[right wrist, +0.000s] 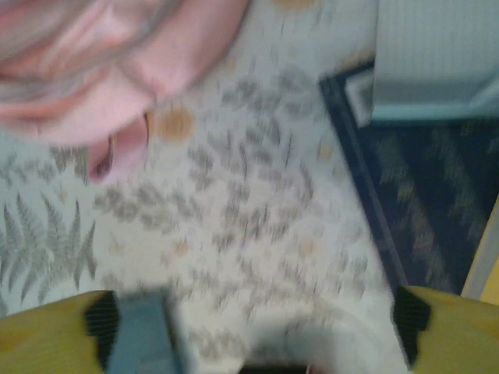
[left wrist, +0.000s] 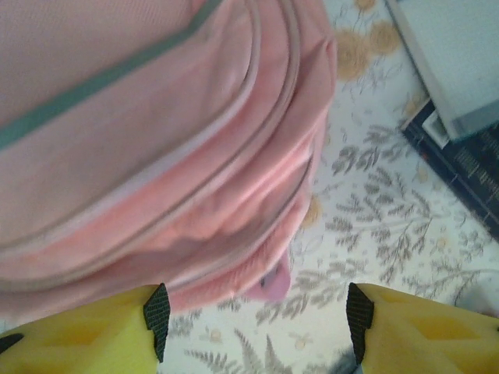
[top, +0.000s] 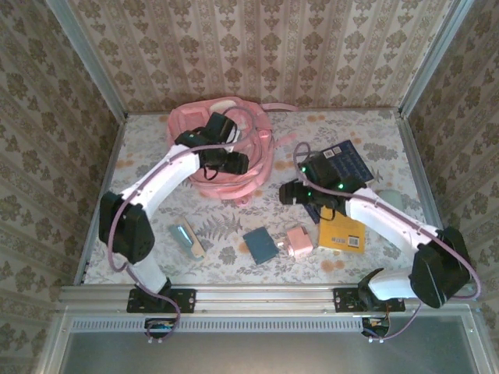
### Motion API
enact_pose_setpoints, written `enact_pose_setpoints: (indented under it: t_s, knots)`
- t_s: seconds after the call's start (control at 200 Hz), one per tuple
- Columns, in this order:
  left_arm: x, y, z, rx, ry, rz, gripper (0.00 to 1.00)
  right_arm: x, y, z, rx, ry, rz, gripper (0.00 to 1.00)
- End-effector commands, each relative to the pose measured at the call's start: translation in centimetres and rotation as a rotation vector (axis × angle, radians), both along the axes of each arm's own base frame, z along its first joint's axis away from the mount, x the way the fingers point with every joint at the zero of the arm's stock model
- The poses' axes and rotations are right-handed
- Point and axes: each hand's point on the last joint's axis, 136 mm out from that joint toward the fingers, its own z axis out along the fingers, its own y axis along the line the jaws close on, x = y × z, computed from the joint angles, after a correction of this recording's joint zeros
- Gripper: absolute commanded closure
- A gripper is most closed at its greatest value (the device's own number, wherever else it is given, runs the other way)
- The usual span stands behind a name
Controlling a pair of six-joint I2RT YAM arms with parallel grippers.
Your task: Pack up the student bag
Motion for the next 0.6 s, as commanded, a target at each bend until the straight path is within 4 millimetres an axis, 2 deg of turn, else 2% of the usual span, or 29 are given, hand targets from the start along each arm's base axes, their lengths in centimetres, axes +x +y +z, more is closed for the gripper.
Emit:
enact_pose_setpoints:
  t_s: [0.0, 0.11, 0.265, 0.34, 0.45, 0.595]
  knots:
    - [-0.2, 1.1, -0.1, 0.013, -0.023, 0.056, 0.34, -3.7, -2.6, -1.0, -0.16, 0.043, -0.026, 0.0]
    - [-0.6, 2.2, -1.2, 0.138, -0.031, 0.034, 0.31, -5.6, -3.6, -1.7, -0.162, 0.067, -0.051, 0.0]
    - [-1.5, 1.8, -1.2, 0.161, -0.046, -0.01, 0.3, -6.7, -4.9, -2.2, -0.101, -0.011, -0.093, 0.0]
    - [-2.0, 1.7, -1.2, 0.156, -0.048, -0.019, 0.3, -7.1, -4.5, -2.0, -0.037, -0.048, -0.049, 0.0]
    - [-2.4, 1.9, -1.1, 0.149, -0.041, -0.017, 0.3, -8.1, -3.2, -2.5, 0.012, -0.01, 0.034, 0.0]
    - [-3.3, 2.2, -0.7, 0.137, -0.059, -0.024, 0.3, -8.8, -3.3, -4.9, -0.049, 0.097, 0.021, 0.0]
